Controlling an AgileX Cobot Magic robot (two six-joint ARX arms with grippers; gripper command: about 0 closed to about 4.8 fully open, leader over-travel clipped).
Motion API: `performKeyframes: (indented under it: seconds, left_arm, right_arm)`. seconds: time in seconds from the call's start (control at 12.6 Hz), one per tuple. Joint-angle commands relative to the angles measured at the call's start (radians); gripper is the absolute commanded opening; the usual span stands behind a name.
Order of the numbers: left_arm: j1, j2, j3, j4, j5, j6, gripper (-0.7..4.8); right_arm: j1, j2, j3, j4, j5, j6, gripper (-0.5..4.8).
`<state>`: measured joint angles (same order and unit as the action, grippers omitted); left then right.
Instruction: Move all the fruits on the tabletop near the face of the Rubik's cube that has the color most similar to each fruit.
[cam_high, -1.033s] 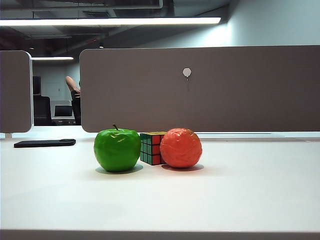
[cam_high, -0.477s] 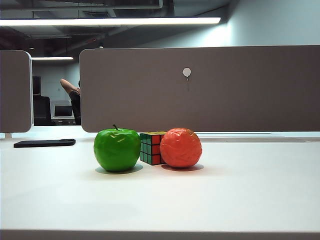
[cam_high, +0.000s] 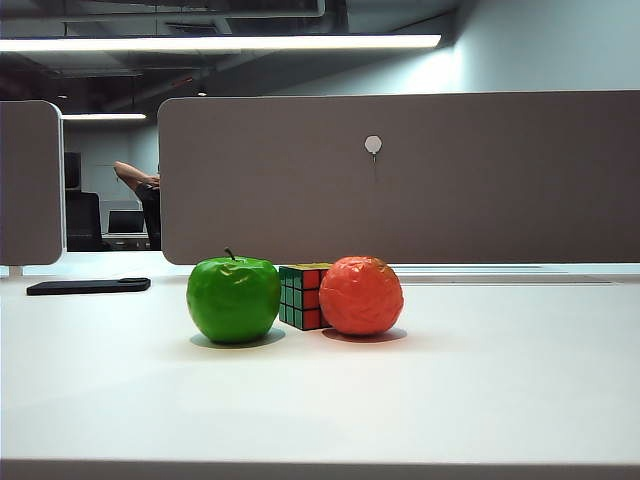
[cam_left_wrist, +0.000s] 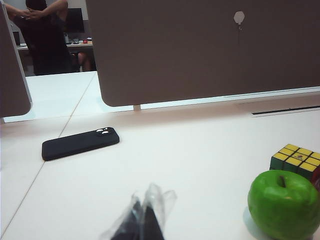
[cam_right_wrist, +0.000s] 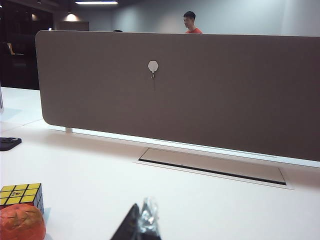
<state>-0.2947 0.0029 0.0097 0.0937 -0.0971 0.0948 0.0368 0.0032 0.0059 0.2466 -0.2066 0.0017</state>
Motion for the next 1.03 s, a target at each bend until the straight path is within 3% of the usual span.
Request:
performKeyframes:
  seconds: [0.08, 0.56, 0.79, 0.87, 1.03]
  left_arm:
    - [0.001, 0.001, 0.001, 0.01, 0.008, 0.005, -0.06]
    - [0.025, 0.001, 0.0, -0.004, 0.009, -0.017, -0.06]
    - [0.123, 0.001, 0.001, -0.002, 0.097, -0.056, -0.05]
    - [0.166, 0.001, 0.001, 0.0, 0.188, -0.082, -0.05]
    - [0.166, 0.001, 0.001, 0.014, 0.23, -0.111, -0.05]
  right_arm:
    - [0.0, -0.001, 0.003, 0.019, -0.046, -0.002, -0.05]
    - [0.0, -0.001, 0.003, 0.019, -0.067, -0.002, -0.05]
    - [-0.001, -0.001, 0.003, 0.019, -0.085, -0.002, -0.05]
    - [-0.001, -0.001, 0.003, 0.016, -0.084, -0.002, -0.05]
    - [-0.001, -0.001, 0.003, 0.011, -0.085, -0.002, -0.05]
